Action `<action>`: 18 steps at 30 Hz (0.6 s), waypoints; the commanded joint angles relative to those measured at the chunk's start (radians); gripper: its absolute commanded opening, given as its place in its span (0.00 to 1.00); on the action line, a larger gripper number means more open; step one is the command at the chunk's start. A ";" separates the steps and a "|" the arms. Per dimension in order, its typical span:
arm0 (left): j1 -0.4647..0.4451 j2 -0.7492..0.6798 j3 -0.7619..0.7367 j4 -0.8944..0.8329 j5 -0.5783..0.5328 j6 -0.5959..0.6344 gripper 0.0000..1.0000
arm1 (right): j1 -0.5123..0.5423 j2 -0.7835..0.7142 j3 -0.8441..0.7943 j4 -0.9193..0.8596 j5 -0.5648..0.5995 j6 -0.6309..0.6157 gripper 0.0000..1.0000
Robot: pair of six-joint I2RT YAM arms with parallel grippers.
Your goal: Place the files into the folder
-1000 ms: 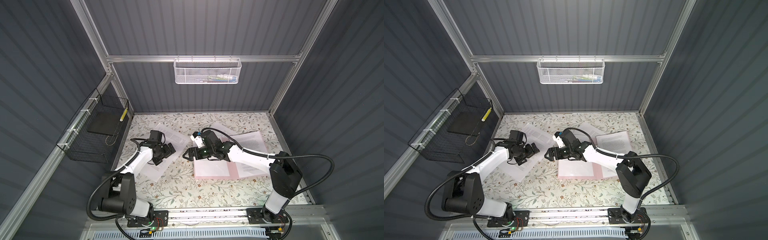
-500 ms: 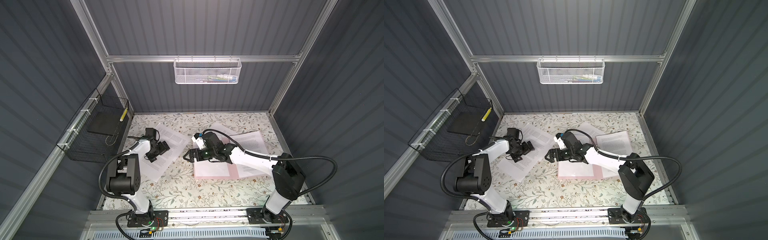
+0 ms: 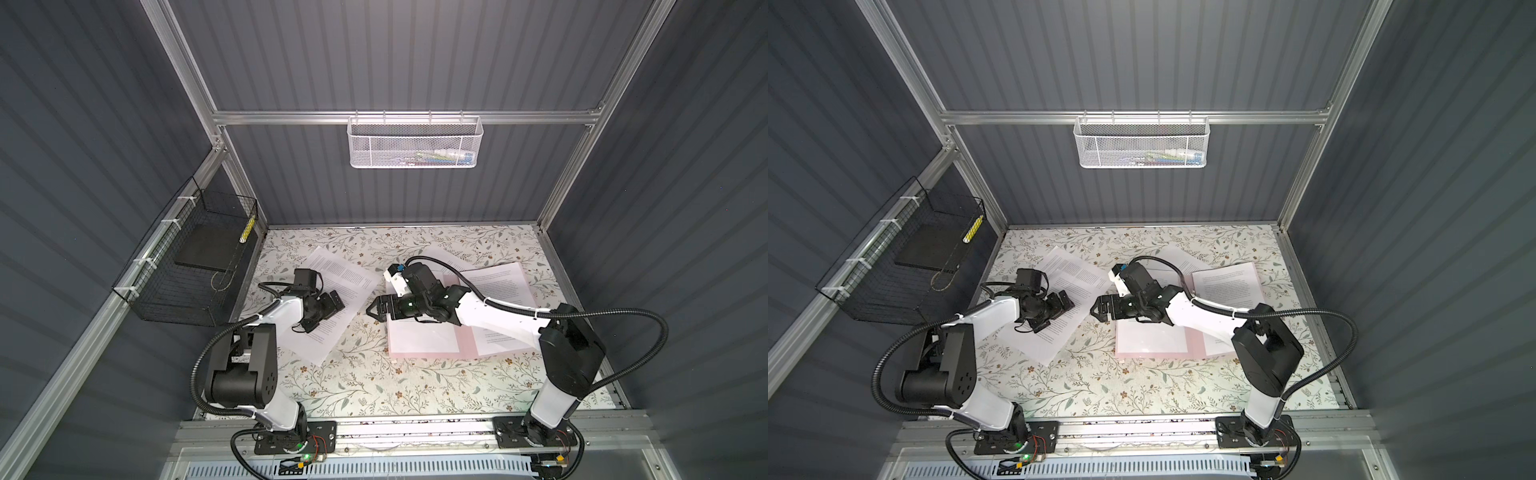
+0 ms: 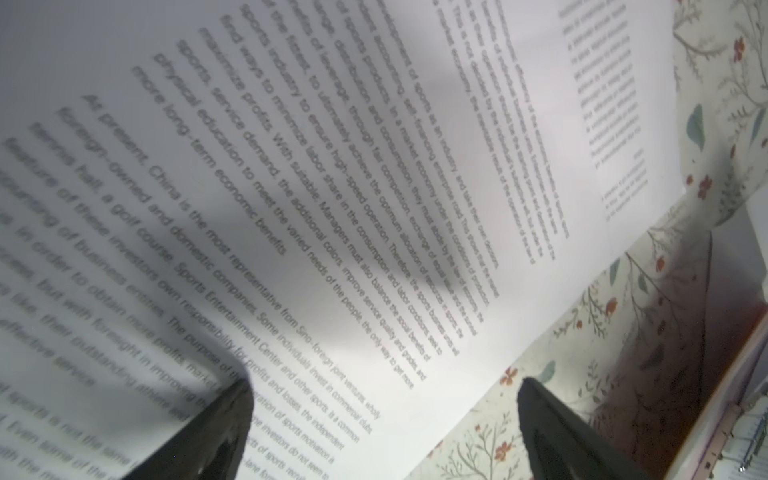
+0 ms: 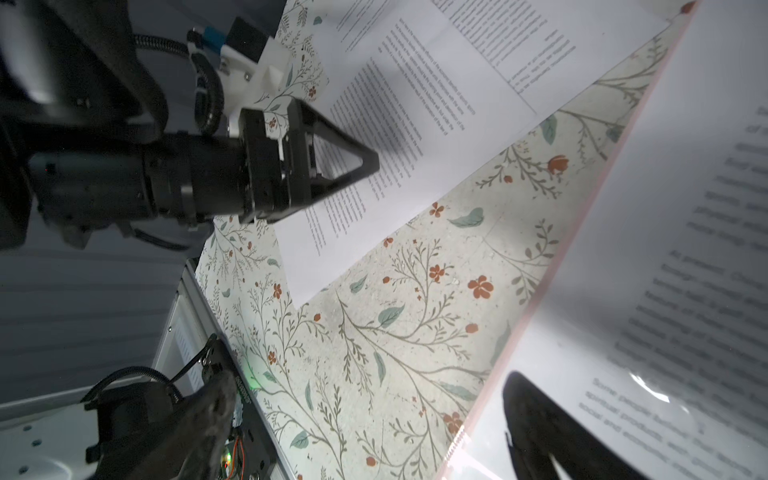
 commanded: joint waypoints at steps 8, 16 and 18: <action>-0.092 -0.137 -0.242 -0.087 0.077 -0.109 1.00 | 0.003 0.167 0.199 -0.099 0.079 0.006 0.99; -0.092 -0.214 -0.303 -0.127 0.073 -0.112 1.00 | 0.039 0.293 0.327 -0.158 0.181 0.048 0.99; -0.091 -0.217 -0.312 -0.138 0.055 -0.123 1.00 | 0.048 0.320 0.348 -0.164 0.200 0.074 0.99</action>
